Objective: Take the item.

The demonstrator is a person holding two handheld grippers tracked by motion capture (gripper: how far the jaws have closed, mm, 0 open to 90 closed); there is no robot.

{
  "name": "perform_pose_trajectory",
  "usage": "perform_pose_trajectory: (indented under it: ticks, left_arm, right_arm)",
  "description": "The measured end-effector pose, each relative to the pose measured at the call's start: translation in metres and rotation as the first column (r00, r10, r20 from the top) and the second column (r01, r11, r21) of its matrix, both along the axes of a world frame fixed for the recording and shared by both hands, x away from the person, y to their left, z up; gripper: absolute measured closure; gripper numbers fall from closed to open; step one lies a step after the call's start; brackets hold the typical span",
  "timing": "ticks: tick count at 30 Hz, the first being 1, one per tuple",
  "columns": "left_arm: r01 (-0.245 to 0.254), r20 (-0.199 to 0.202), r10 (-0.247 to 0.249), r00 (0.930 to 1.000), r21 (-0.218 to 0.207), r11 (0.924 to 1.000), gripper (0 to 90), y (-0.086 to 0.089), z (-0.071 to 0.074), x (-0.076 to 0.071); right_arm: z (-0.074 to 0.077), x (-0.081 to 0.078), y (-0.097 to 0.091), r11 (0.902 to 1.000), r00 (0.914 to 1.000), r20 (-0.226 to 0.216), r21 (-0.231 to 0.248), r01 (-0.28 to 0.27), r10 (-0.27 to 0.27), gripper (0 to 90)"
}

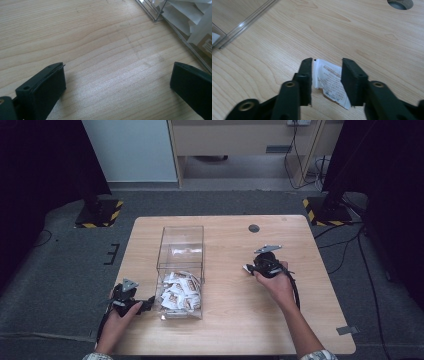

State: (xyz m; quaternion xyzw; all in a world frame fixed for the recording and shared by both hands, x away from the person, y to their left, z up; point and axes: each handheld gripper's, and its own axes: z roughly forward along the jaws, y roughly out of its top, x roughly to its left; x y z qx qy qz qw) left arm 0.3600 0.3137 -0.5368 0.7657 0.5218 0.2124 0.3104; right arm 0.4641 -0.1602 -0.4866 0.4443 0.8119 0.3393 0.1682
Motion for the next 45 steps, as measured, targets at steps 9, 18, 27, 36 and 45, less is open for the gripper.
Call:
perform_pose_trajectory:
  ticks: [9,18,27,36,45]
  left_arm:
    - [0.0,0.0,0.0,1.0,0.0,1.0,0.0,0.0,0.0,0.0]
    - [0.0,0.0,0.0,1.0,0.0,1.0,0.0,0.0,0.0,0.0]
    - [0.0,0.0,0.0,1.0,0.0,1.0,0.0,0.0,0.0,0.0]
    - [0.0,0.0,0.0,1.0,0.0,1.0,0.0,0.0,0.0,0.0]
    - [0.0,0.0,0.0,1.0,0.0,1.0,0.0,0.0,0.0,0.0]
  right_arm:
    - [0.013,-0.01,-0.003,0.9995,0.9982,0.054,0.018,0.026,-0.027,24.1]
    - [0.027,-0.027,-0.017,0.9979,0.9951,0.081,0.038,0.053,-0.056,8.3]
    - [0.021,-0.047,-0.027,0.9974,0.9947,0.08,0.037,0.062,-0.064,6.2]
    - [-0.002,-0.073,-0.043,0.9976,0.9961,0.063,0.037,0.058,-0.061,6.3]
    - [-0.033,-0.077,-0.058,0.991,0.9914,-0.001,0.026,0.131,-0.131,7.4]
